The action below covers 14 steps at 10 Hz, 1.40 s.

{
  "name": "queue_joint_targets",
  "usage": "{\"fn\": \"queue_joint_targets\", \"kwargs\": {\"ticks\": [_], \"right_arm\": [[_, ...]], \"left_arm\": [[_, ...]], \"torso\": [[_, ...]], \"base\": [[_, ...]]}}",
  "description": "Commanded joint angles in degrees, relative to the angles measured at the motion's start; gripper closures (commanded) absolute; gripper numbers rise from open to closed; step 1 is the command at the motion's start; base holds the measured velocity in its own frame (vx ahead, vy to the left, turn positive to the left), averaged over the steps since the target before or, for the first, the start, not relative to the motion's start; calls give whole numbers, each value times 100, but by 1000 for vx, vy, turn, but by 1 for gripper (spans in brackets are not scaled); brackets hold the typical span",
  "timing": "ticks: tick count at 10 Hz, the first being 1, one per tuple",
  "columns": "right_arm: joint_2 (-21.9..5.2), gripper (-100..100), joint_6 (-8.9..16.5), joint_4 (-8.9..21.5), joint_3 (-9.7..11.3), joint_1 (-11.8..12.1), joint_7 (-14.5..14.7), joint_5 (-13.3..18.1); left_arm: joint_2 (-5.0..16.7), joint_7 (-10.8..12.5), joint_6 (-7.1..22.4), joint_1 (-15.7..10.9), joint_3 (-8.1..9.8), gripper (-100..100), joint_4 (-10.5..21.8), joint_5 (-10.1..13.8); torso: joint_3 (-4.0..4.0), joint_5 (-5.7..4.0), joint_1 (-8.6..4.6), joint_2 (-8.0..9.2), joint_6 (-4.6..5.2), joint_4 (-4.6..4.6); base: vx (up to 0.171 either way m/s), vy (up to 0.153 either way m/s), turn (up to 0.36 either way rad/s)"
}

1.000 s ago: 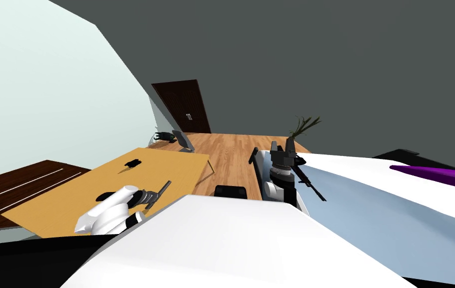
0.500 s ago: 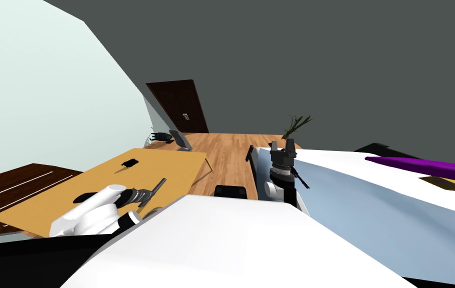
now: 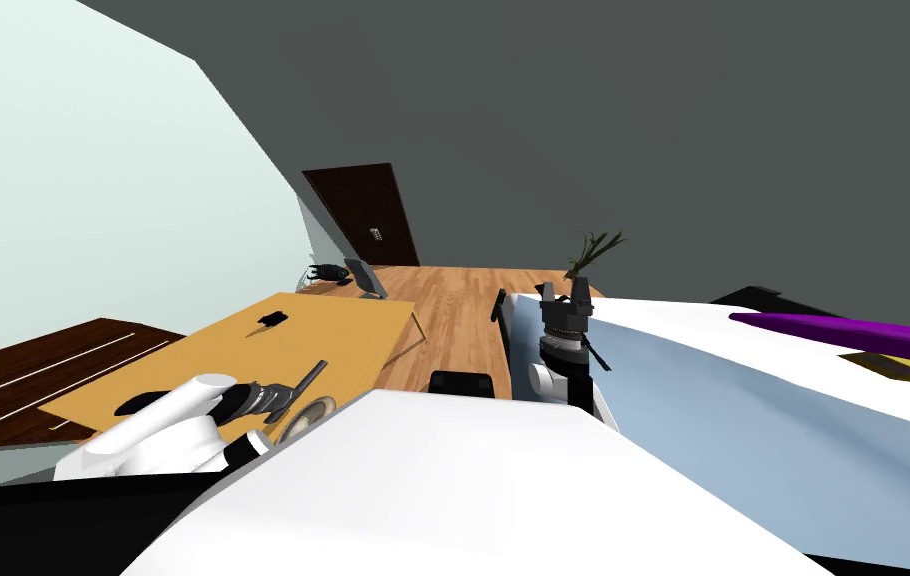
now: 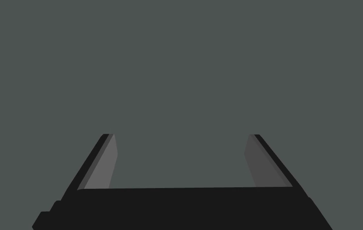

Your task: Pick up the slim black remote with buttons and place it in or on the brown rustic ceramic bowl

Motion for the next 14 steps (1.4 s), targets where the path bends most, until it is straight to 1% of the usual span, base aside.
{"fn": "queue_joint_targets", "kwargs": {"ticks": [1, 2, 3, 5, 6, 10, 11, 12, 14], "right_arm": [[0, 0, 0, 0, 0, 0, 0, 0], [0, 0, 0, 0, 0, 0, 0, 0], [0, 0, 0, 0, 0, 1, 0, 0], [0, 0, 0, 0, 0, 1, 0, 0], [0, 0, 0, 0, 0, 1, 0, 0], [0, 0, 0, 0, -1, 1, 0, 0], [0, 0, 0, 0, -1, 1, 0, 0], [0, 0, 0, 0, 0, 0, 0, 0], [0, 0, 0, 0, 0, 0, 0, 0]], "left_arm": [[-41, -5, 162, 85, -18, 100, -151, -7], [-61, -16, 244, 140, -33, 100, -217, -11], [-105, -35, 409, 255, -70, 100, -351, -20], [-154, -52, 569, 371, -116, 100, -482, -32], [-209, -65, 714, 484, -170, 100, -604, -47], [-328, -85, 1009, 723, -297, 100, -856, -80], [-303, -88, 935, 675, -281, 100, -800, -80], [-309, -83, 957, 684, -286, -100, -809, -84], [-309, -83, 956, 684, -285, -100, -808, -83]], "torso": [[0, 0, 0, 0, 0, 0], [-7, 3, 1, -12, 1, -3], [-12, 1, 3, -20, 1, -4], [-17, -2, -2, -28, -4, -7], [-18, -2, -1, -29, -2, -7], [-24, -1, 7, -40, -4, -9], [-24, 1, 6, -40, -4, -9], [-21, 0, 8, -36, 2, -7], [-18, 2, 12, -31, 2, -6]], "base": [[-1, -8, 46], [11, -10, 59], [26, -17, 115], [29, -17, 97], [40, -13, 114], [44, -3, 87], [16, -4, 26], [0, 0, 0], [0, 0, 0]]}}
